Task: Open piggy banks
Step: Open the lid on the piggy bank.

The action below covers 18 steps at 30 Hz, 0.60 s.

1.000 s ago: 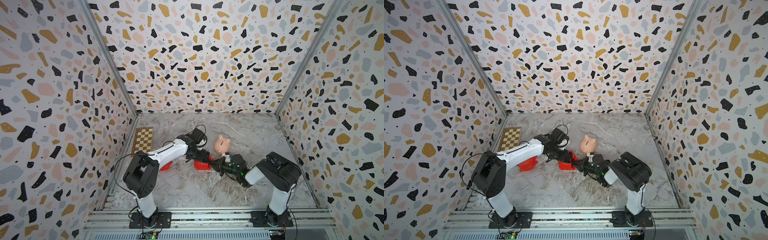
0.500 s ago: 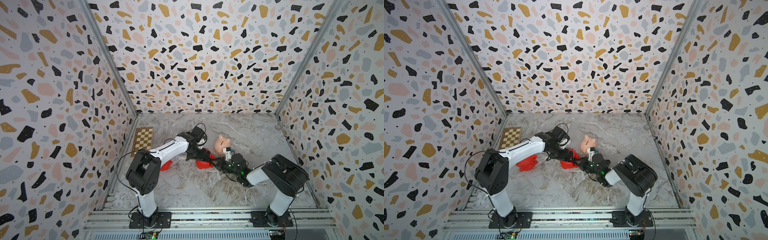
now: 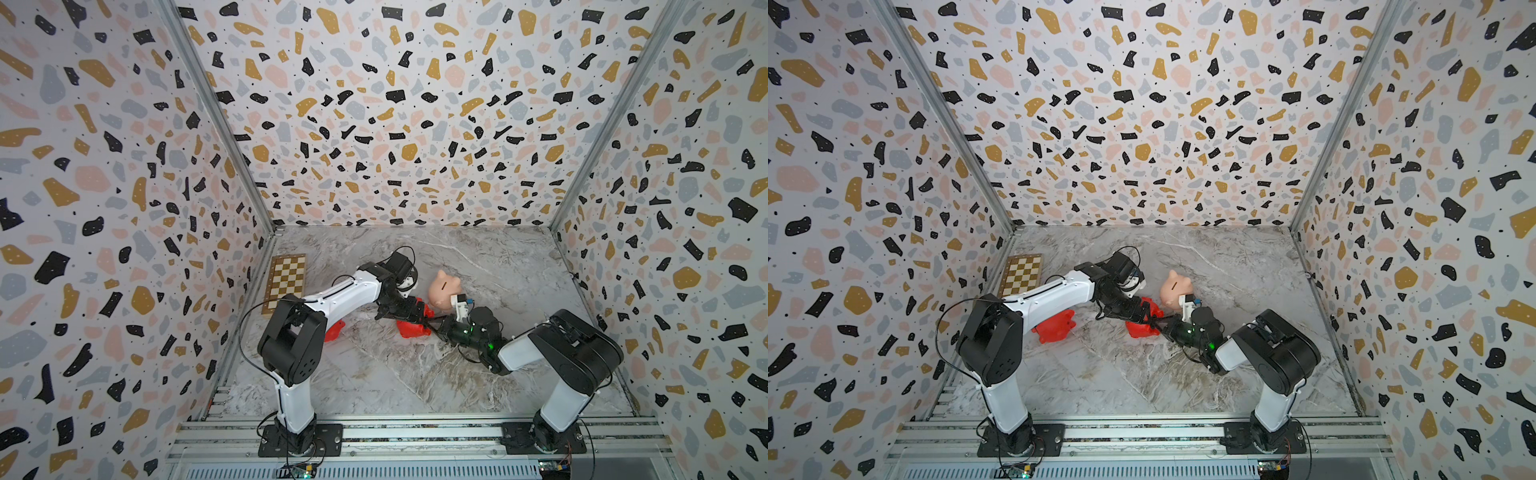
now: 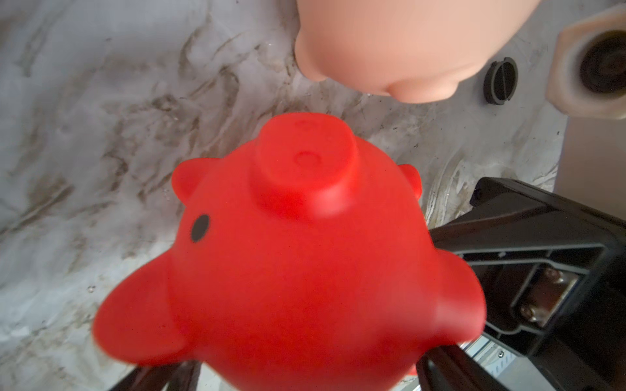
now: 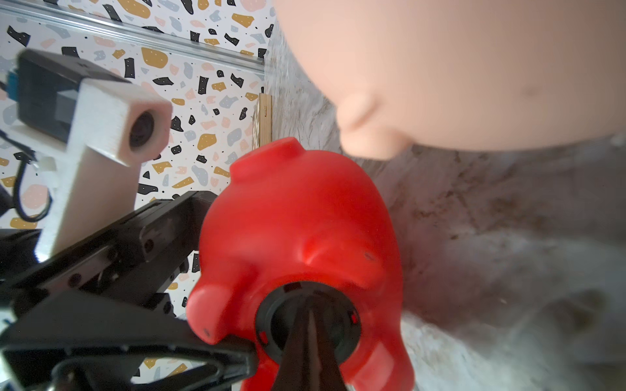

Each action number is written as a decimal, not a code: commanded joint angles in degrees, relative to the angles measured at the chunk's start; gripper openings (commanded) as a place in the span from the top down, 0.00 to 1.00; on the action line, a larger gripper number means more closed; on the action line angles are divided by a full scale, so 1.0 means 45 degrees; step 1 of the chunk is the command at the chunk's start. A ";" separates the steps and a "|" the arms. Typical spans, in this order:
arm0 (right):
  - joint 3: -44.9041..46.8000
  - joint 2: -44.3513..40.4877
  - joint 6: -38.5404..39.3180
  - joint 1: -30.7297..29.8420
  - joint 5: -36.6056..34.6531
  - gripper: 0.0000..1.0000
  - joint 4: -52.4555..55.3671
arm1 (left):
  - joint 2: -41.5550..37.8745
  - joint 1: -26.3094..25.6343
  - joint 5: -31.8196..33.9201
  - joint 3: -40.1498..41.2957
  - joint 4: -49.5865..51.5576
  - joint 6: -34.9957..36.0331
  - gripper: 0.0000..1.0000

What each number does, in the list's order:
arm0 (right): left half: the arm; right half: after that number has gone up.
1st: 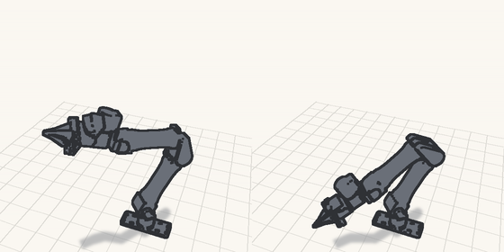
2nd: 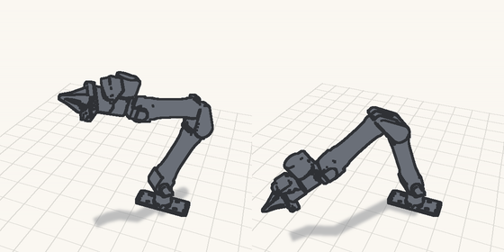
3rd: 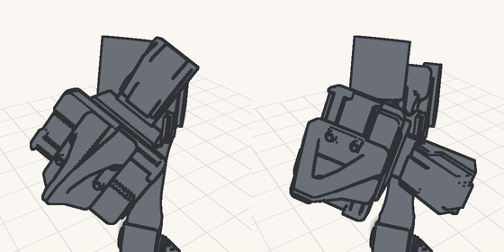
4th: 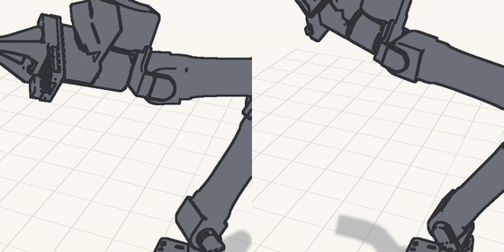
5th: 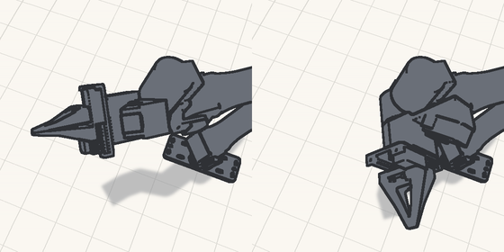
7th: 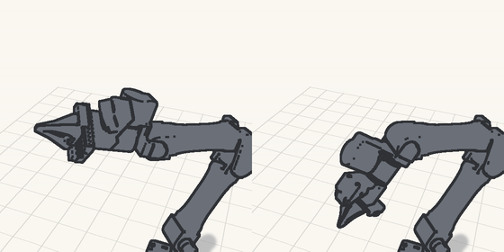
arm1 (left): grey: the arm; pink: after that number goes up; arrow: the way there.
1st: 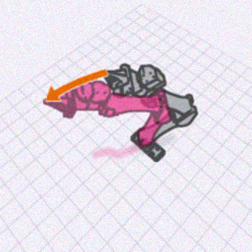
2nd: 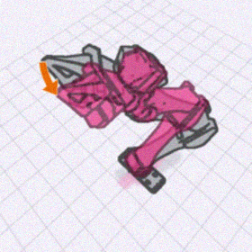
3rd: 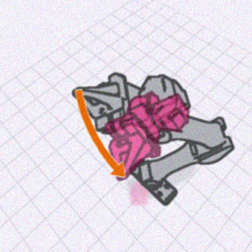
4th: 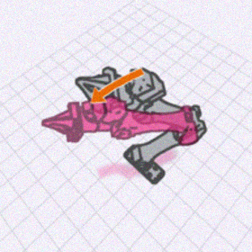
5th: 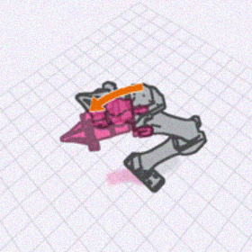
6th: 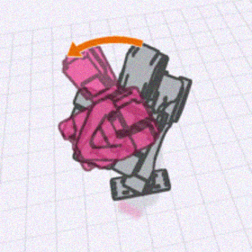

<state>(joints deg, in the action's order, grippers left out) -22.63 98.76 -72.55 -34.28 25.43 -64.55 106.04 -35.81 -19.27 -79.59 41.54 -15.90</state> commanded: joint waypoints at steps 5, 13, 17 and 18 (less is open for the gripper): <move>0.0643 -0.0958 0.0283 0.0604 0.0381 1.00 0.0960 | 0.0634 -0.0049 0.0488 0.0040 0.1296 0.0215 0.09; 0.1118 -0.1666 0.0590 0.0893 0.0398 1.00 0.1436 | 0.0598 -0.0049 0.0545 0.0098 0.1277 0.0229 0.10; 0.1226 -0.2318 0.1167 0.1051 0.0482 1.00 0.2287 | 0.0447 -0.0030 0.1191 0.0135 0.1268 0.0158 0.10; 0.1187 -0.2552 0.1505 0.1113 0.0464 1.00 0.2771 | 0.0404 -0.0015 0.1418 0.0162 0.1212 0.0117 0.09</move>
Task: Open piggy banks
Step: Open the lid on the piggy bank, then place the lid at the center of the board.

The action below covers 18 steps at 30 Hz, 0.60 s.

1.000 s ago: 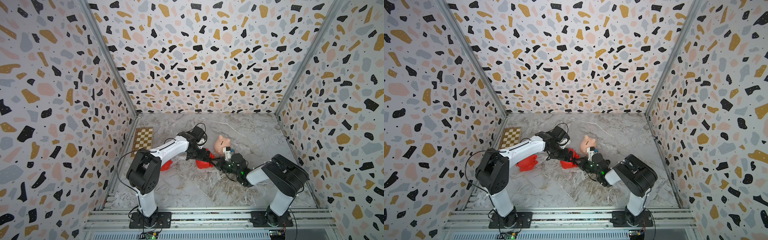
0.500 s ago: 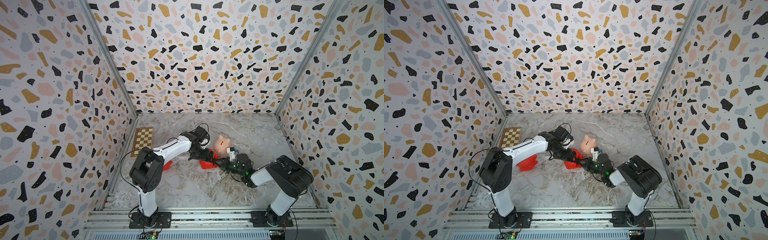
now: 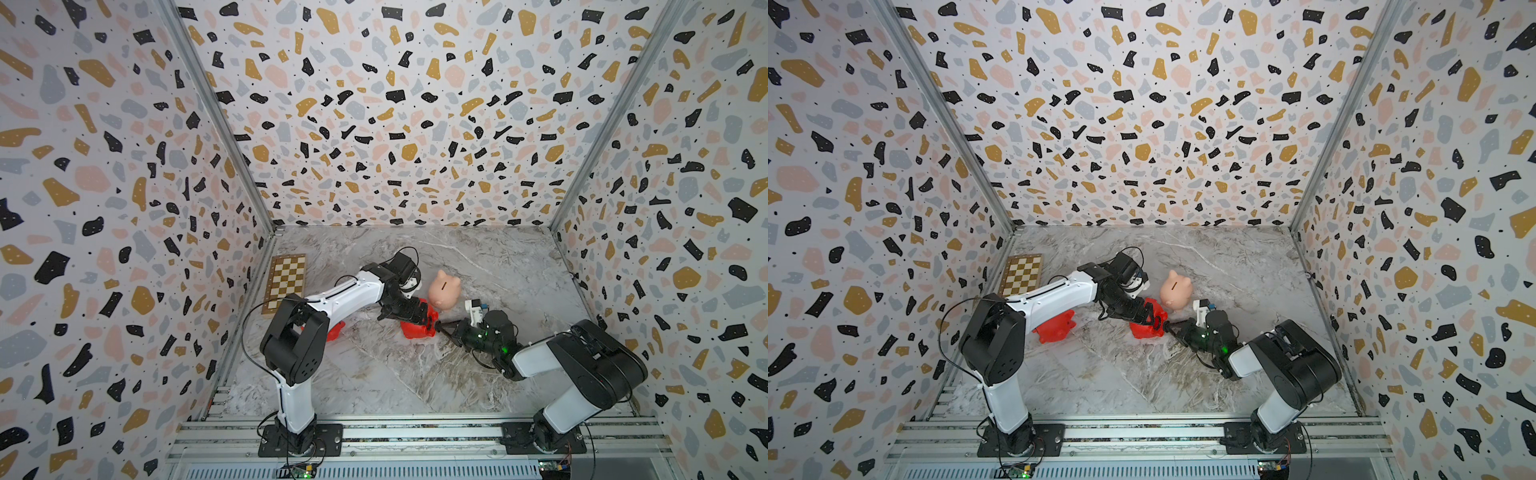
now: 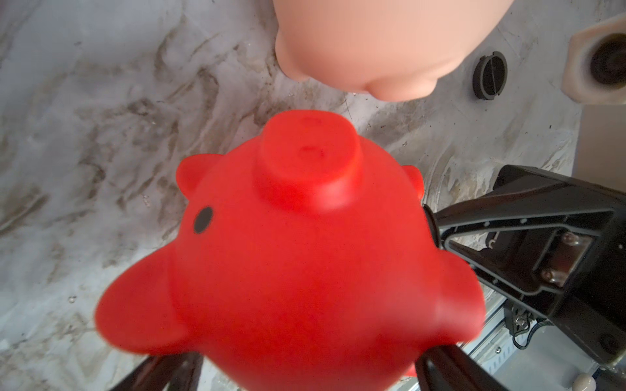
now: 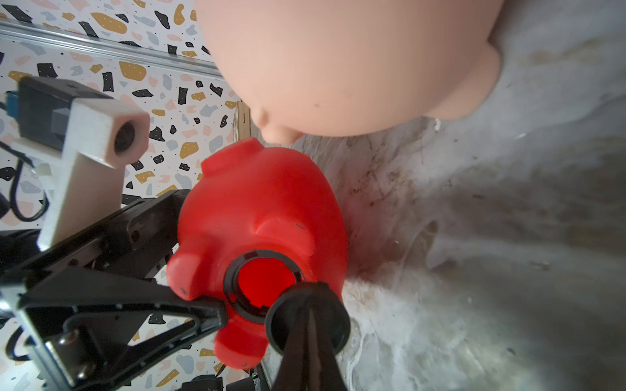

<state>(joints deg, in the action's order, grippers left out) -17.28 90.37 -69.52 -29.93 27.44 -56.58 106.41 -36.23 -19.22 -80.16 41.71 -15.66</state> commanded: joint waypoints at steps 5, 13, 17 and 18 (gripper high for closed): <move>-0.0541 -0.2274 0.3524 0.0579 -0.0859 1.00 0.4853 | 0.0050 0.0570 0.2036 0.0361 0.0748 -0.0384 0.09; -0.1165 -0.3881 0.6648 0.2219 -0.1966 1.00 0.8488 | -0.0150 0.1702 0.3213 0.0086 0.0543 -0.0524 0.07; -0.1854 -0.3960 0.7971 0.3102 -0.2299 1.00 0.9908 | -0.0255 0.2163 0.3986 -0.0187 0.0718 -0.0388 0.02; -0.1971 -0.3932 0.8206 0.3301 -0.2391 1.00 1.0097 | -0.0298 0.2254 0.4127 -0.0234 0.0741 -0.0386 0.01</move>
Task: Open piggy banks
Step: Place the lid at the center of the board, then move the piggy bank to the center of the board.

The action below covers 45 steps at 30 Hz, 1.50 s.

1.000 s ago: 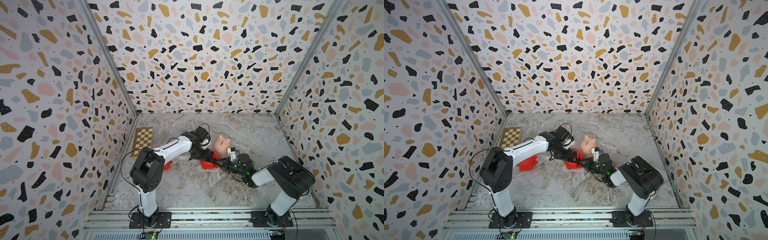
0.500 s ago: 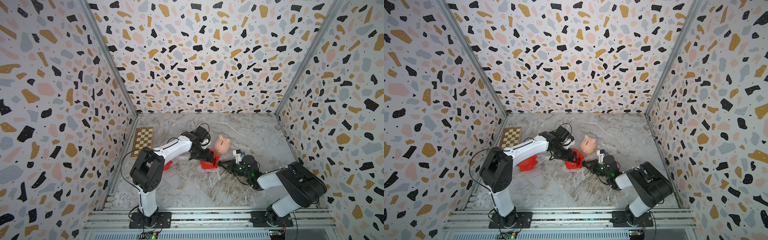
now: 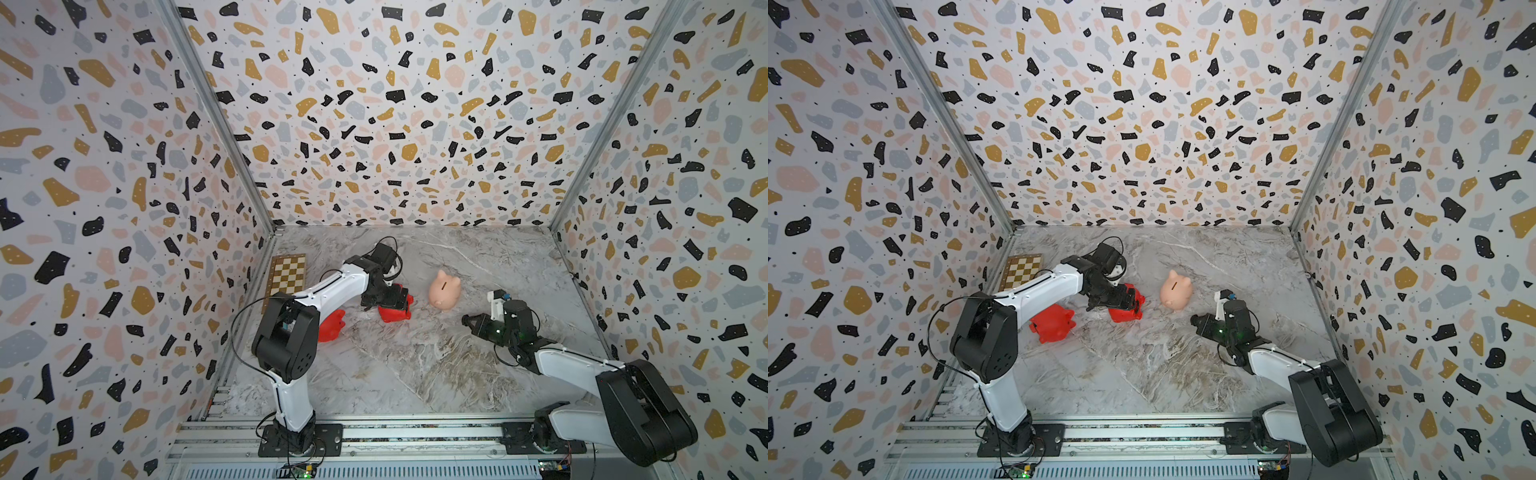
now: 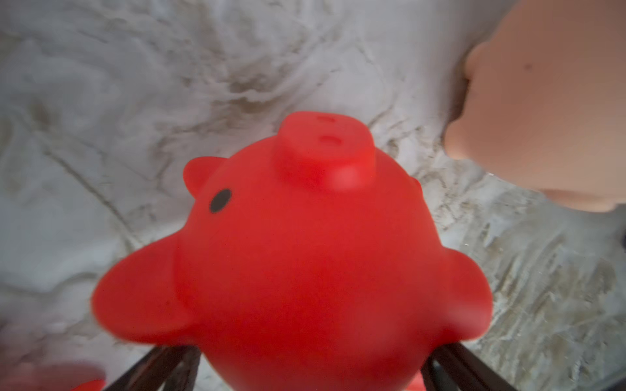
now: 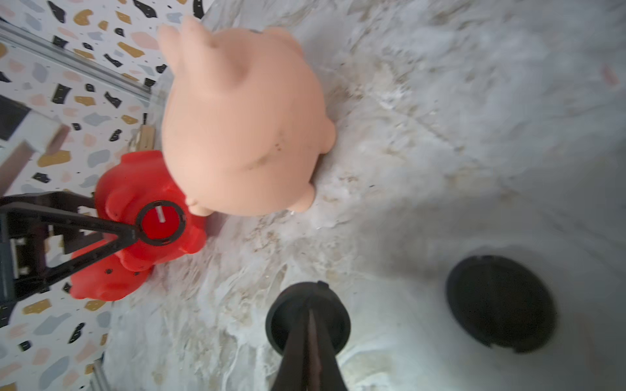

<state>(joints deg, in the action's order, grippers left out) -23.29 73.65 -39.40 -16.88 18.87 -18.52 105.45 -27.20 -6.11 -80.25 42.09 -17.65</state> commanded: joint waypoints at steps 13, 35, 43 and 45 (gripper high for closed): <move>-0.2296 0.1140 0.3088 0.2504 -0.2699 0.99 0.3837 | -0.2625 0.0610 0.2665 0.0273 -0.0432 -0.0305 0.01; -0.4190 0.0063 0.3526 0.2799 -0.1424 0.38 0.3710 | -0.7073 0.0625 -0.1002 0.4966 -0.3207 -0.1527 0.01; -0.5821 0.1852 0.4905 0.1306 0.0008 0.23 0.1959 | -0.8288 0.0634 -0.2421 0.7069 -0.4895 -0.2851 0.01; -0.6200 0.2467 0.5030 0.1090 0.0469 0.20 0.1276 | -0.8492 0.0629 -0.2574 0.7493 -0.5132 -0.3146 0.01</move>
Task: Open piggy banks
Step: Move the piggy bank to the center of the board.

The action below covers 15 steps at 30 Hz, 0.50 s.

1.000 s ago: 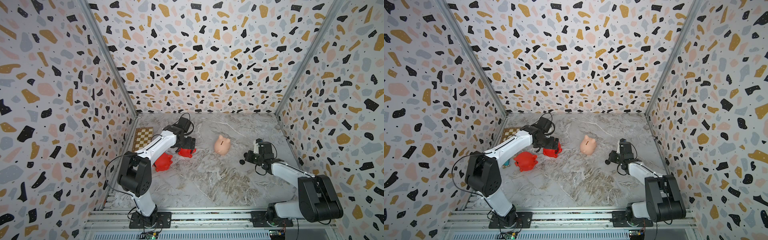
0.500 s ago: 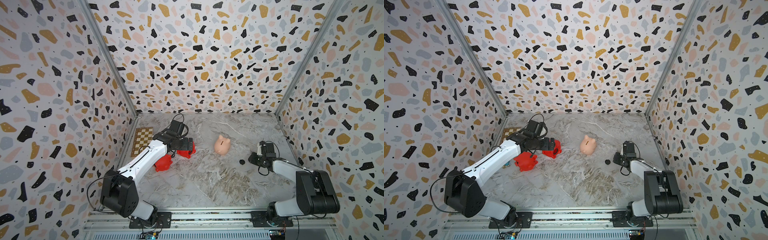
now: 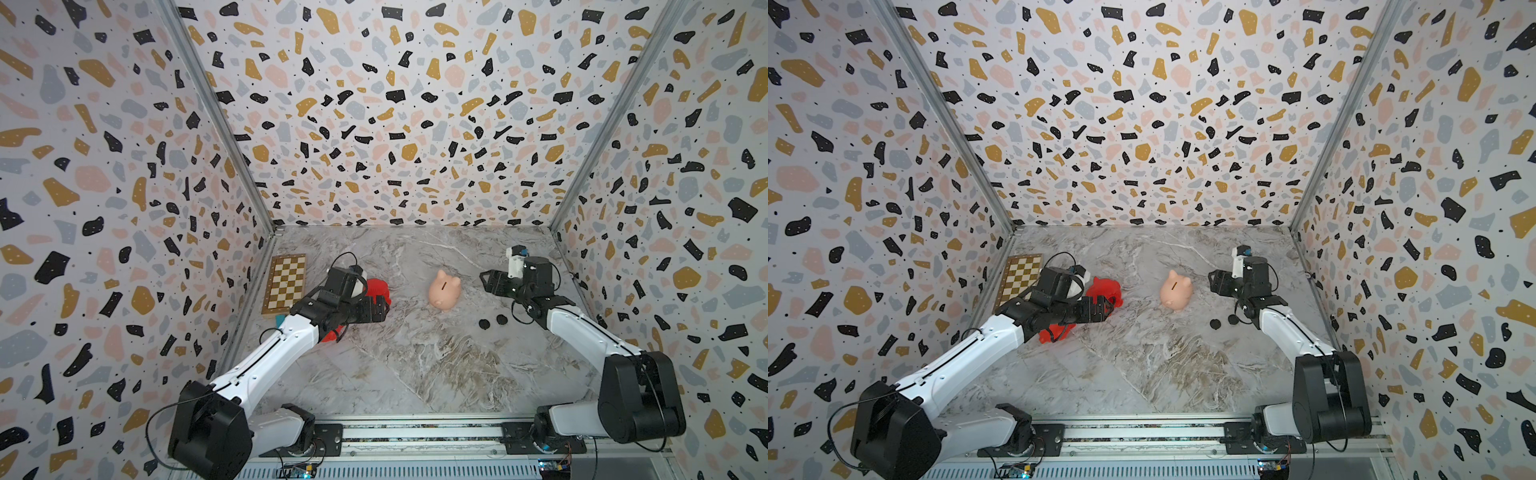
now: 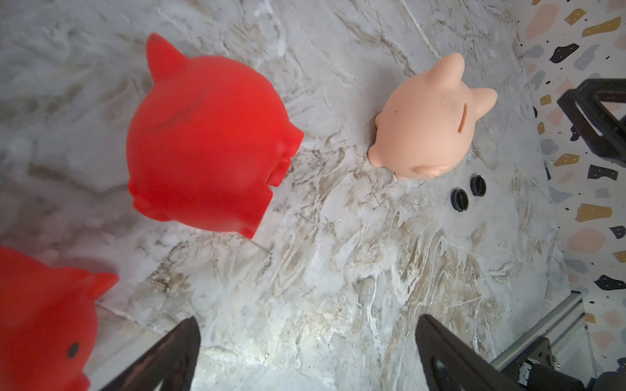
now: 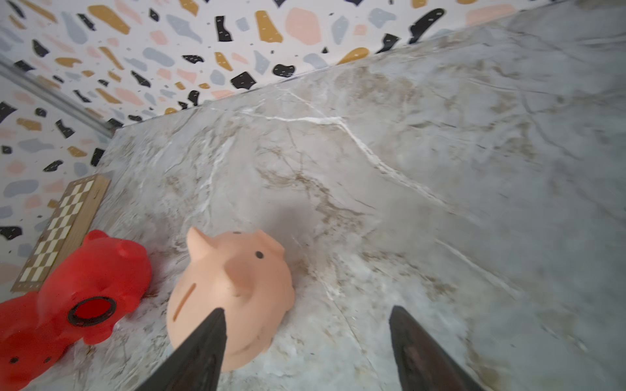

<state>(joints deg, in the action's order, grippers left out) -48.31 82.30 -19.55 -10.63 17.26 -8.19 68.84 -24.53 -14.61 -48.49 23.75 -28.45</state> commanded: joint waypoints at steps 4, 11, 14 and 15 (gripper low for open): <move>-0.1714 0.1943 0.0864 -0.0612 0.1559 0.19 -0.1596 | -0.0825 0.0022 -0.0959 0.1262 -0.1553 -0.1243 0.01; -0.2982 0.3775 0.1376 -0.1775 0.2166 0.19 -0.1426 | -0.1525 0.0022 -0.0773 0.2071 -0.1432 -0.1412 0.01; -0.2902 0.4041 0.1415 -0.2302 0.1797 0.19 -0.1449 | -0.1716 0.0022 -0.0602 0.2161 -0.1405 -0.1500 0.01; -0.2813 0.4071 0.1370 -0.2432 0.1687 0.19 -0.1479 | -0.1788 0.0022 -0.0601 0.2228 -0.1524 -0.1546 0.01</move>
<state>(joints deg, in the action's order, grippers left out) -60.18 100.97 -14.48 -19.90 24.91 -14.48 62.06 -24.53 -17.85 -39.35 19.03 -34.44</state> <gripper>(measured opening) 0.811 0.990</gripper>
